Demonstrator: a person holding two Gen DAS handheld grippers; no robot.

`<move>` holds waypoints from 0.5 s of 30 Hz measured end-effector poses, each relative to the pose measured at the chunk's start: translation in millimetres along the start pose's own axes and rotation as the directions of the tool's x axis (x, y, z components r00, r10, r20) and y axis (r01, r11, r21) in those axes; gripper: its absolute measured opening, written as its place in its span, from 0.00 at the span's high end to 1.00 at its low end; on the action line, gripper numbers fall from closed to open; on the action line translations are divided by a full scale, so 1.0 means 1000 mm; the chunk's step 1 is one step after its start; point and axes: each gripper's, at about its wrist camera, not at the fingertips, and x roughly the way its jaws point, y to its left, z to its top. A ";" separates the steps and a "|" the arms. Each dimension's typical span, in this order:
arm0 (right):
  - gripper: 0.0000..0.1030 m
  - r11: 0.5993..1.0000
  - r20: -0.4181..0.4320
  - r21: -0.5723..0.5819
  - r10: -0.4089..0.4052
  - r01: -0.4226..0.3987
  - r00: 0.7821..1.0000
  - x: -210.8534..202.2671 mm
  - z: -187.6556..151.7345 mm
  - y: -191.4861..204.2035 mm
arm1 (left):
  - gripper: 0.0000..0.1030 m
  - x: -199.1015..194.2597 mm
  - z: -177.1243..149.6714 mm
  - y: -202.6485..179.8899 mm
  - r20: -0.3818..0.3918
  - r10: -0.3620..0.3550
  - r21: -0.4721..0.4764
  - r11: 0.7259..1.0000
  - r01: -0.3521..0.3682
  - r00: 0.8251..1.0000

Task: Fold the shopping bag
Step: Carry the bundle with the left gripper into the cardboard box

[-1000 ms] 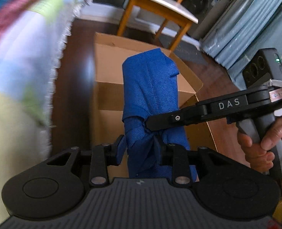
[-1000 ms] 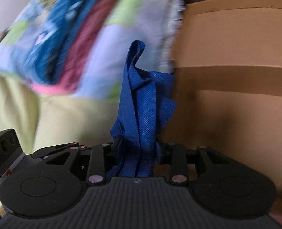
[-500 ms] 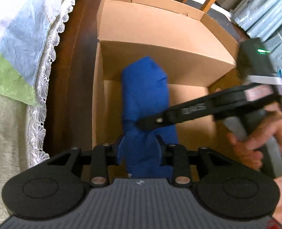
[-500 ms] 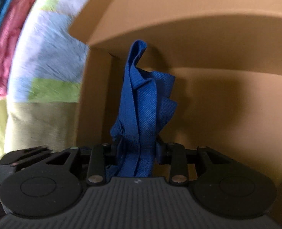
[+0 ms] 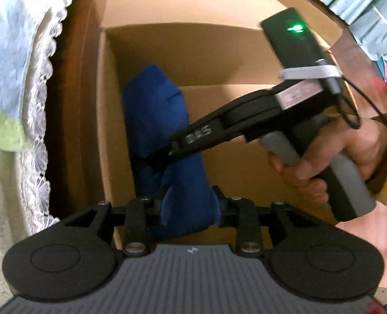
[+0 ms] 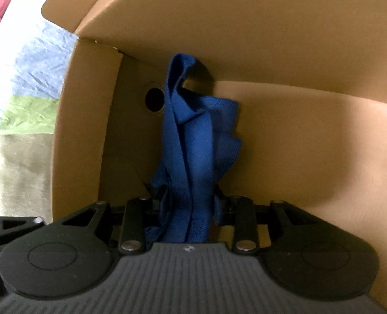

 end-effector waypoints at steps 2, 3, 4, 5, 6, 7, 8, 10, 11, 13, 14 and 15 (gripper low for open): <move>0.70 1.000 -0.001 -0.013 -0.017 0.017 1.000 0.000 -0.001 0.004 | 0.66 -0.001 0.000 0.001 0.001 -0.004 -0.006 1.000 0.004 1.000; 0.70 0.999 0.000 -0.020 -0.027 0.027 1.000 0.001 -0.002 0.007 | 0.66 -0.001 -0.001 0.000 0.002 -0.008 -0.008 1.000 0.008 1.000; 0.69 0.999 0.002 -0.024 -0.046 0.046 0.999 0.001 -0.003 0.010 | 0.66 -0.001 -0.001 -0.002 0.004 -0.009 -0.005 1.000 0.009 1.000; 0.69 0.997 0.004 -0.031 -0.063 0.063 0.998 0.001 -0.004 0.014 | 0.66 -0.001 -0.001 -0.004 0.003 -0.011 0.000 1.000 0.011 1.000; 0.67 0.996 0.007 -0.038 -0.081 0.081 0.997 0.000 -0.005 0.017 | 0.66 -0.001 -0.002 -0.006 0.001 -0.015 0.003 1.000 0.015 1.000; 0.66 0.994 0.010 -0.040 -0.099 0.100 0.995 0.000 -0.006 0.020 | 0.66 -0.001 -0.002 -0.008 -0.001 -0.018 0.006 1.000 0.018 1.000; 0.66 0.991 0.012 -0.051 -0.122 0.123 0.992 -0.001 -0.007 0.024 | 0.66 -0.002 -0.003 -0.009 -0.003 -0.018 0.009 1.000 0.018 1.000; 0.61 0.979 0.023 -0.095 -0.177 0.179 0.984 -0.002 -0.010 0.032 | 0.66 -0.004 -0.004 -0.012 -0.003 -0.020 0.012 1.000 0.020 1.000; 0.61 0.970 0.031 -0.122 -0.206 0.209 0.978 -0.002 -0.012 0.036 | 0.66 -0.005 -0.005 -0.013 -0.003 -0.023 0.014 1.000 0.023 1.000; 0.59 0.961 0.039 -0.154 -0.227 0.231 0.973 -0.002 -0.016 0.041 | 0.66 -0.005 -0.007 -0.018 -0.003 -0.033 0.024 0.999 0.033 0.999; 0.59 0.962 0.040 -0.155 -0.220 0.223 0.975 -0.003 -0.018 0.041 | 0.66 -0.005 -0.007 -0.022 -0.002 -0.035 0.034 0.999 0.035 0.999; 0.61 0.967 0.038 -0.147 -0.203 0.207 0.978 -0.003 -0.018 0.040 | 0.66 -0.005 -0.007 -0.025 0.000 -0.033 0.049 0.998 0.033 0.999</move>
